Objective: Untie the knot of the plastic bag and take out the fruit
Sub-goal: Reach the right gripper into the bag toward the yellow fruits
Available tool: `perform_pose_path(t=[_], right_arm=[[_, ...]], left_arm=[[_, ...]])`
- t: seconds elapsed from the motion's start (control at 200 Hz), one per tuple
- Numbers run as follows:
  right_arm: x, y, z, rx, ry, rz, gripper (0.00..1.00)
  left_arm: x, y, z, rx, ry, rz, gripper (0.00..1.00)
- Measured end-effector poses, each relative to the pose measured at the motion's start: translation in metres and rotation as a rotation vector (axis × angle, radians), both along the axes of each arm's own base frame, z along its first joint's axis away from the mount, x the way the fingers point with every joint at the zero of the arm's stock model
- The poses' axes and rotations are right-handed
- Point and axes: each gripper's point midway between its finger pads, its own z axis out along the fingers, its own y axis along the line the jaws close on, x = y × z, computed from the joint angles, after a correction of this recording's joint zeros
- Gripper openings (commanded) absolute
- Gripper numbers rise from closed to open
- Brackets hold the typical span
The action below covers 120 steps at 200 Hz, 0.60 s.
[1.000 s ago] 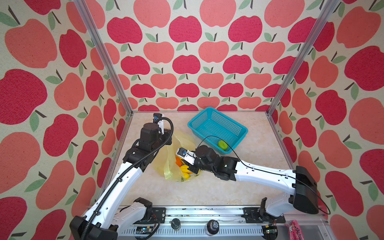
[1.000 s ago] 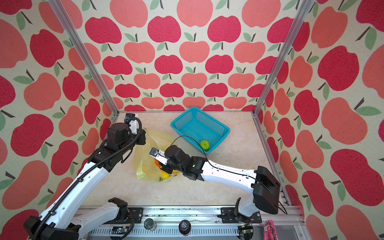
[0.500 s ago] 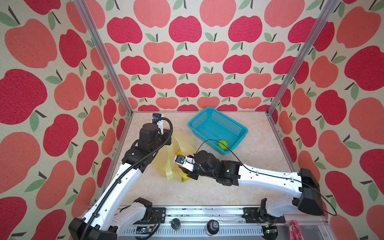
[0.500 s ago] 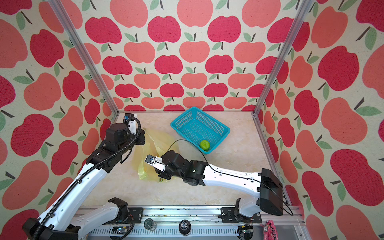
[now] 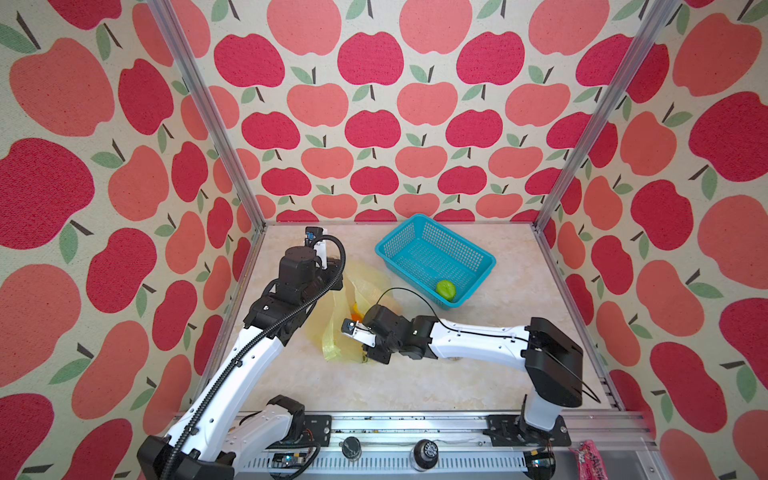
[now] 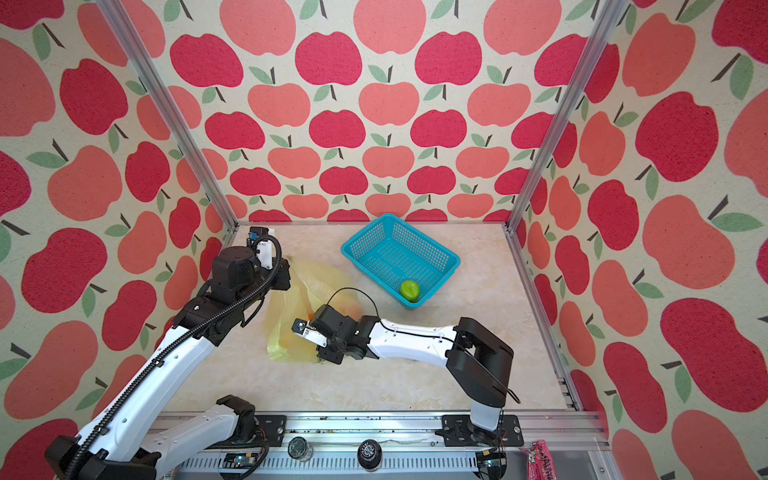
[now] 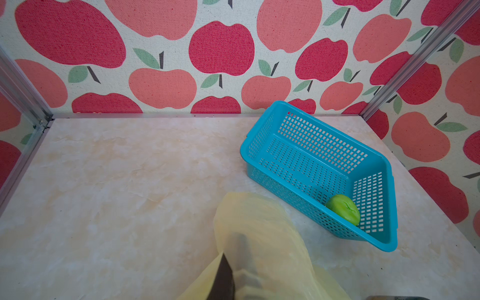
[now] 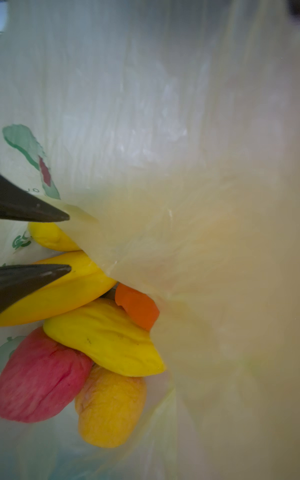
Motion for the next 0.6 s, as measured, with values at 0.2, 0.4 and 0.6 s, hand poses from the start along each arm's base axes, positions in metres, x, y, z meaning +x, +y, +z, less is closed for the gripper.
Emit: perform_pose_path(t=[0.2, 0.4, 0.6], right_arm=[[0.002, 0.009, -0.017, -0.060, 0.052, -0.002, 0.37], [-0.011, 0.014, -0.031, -0.101, 0.117, 0.031, 0.61], [-0.032, 0.015, -0.034, -0.111, 0.165, 0.090, 0.72]], left_arm=[[0.000, 0.000, 0.000, 0.000, 0.000, 0.000, 0.00], [0.000, 0.000, 0.000, 0.000, 0.000, 0.000, 0.00], [0.000, 0.000, 0.000, 0.000, 0.000, 0.000, 0.00]])
